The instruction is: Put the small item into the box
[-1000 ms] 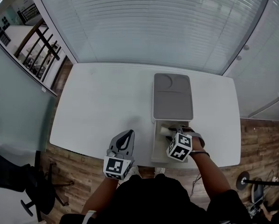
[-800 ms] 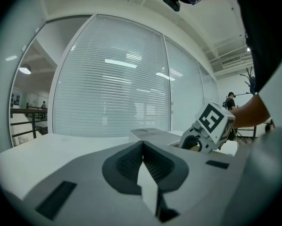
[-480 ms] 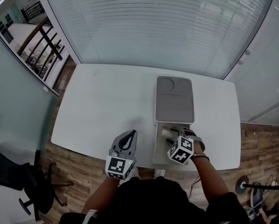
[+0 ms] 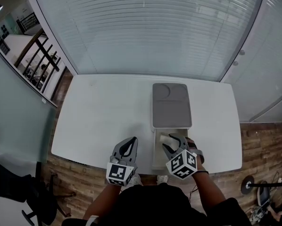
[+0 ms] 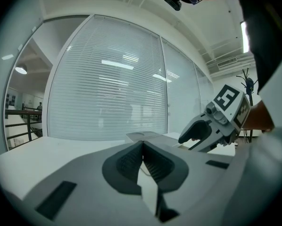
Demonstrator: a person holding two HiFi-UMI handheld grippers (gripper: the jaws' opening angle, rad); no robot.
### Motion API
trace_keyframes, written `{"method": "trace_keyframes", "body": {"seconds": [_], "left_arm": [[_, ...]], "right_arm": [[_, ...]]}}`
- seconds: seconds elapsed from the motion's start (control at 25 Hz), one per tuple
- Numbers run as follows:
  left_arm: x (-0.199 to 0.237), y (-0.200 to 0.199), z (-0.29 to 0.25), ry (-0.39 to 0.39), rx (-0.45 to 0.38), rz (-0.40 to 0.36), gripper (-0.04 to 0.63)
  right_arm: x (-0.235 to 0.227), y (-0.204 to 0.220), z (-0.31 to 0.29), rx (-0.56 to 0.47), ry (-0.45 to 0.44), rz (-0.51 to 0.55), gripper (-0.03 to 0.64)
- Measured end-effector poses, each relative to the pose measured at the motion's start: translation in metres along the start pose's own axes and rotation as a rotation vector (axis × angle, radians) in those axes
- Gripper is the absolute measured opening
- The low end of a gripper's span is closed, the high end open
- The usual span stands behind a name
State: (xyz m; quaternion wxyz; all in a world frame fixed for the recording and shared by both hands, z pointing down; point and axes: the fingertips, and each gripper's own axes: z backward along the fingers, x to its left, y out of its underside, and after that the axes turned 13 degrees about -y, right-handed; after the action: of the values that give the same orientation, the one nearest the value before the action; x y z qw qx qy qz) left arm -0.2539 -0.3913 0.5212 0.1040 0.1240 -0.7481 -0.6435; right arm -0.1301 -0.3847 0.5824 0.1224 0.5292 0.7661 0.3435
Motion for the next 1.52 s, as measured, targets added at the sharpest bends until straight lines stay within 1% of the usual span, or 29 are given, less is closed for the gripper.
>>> {"method": "trace_keyframes", "body": {"seconds": [0.08, 0.32, 0.4, 0.48, 0.6, 0.68, 0.76, 0.92, 1.12, 1.28, 1.52], "left_arm": [[-0.002, -0.003, -0.001, 0.006, -0.006, 0.0, 0.013], [-0.008, -0.011, -0.002, 0.018, -0.021, -0.004, 0.012], [-0.011, -0.012, -0.001, 0.022, -0.023, -0.005, 0.013], [-0.011, -0.012, 0.0, 0.018, -0.019, -0.004, 0.013], [-0.011, -0.015, -0.002, 0.015, -0.023, -0.011, 0.013], [-0.013, -0.019, -0.003, 0.024, -0.031, -0.018, 0.013], [-0.015, -0.023, -0.003, 0.03, -0.039, -0.021, 0.012], [-0.016, -0.029, -0.004, 0.027, -0.049, -0.01, 0.014], [-0.017, -0.026, -0.006, 0.019, -0.044, 0.0, 0.013], [-0.018, -0.025, -0.009, 0.019, -0.049, -0.003, 0.012], [-0.02, -0.024, -0.011, 0.027, -0.05, -0.007, 0.012]], "right_arm": [[-0.002, -0.011, 0.009, -0.061, 0.024, -0.027, 0.195], [-0.009, -0.034, 0.03, -0.224, 0.081, -0.111, 0.144], [-0.014, -0.04, 0.039, -0.286, 0.107, -0.142, 0.116], [-0.017, -0.047, 0.048, -0.365, 0.131, -0.174, 0.064], [-0.021, -0.057, 0.061, -0.446, 0.172, -0.183, 0.02], [-0.024, -0.061, 0.068, -0.477, 0.197, -0.183, 0.006], [-0.027, -0.066, 0.076, -0.502, 0.218, -0.19, 0.006], [-0.037, -0.063, 0.088, -0.569, 0.272, -0.231, 0.005], [-0.048, -0.061, 0.104, -0.596, 0.331, -0.237, 0.003], [-0.051, -0.06, 0.107, -0.608, 0.346, -0.235, 0.003], [-0.051, -0.063, 0.114, -0.656, 0.358, -0.245, 0.003]]}}
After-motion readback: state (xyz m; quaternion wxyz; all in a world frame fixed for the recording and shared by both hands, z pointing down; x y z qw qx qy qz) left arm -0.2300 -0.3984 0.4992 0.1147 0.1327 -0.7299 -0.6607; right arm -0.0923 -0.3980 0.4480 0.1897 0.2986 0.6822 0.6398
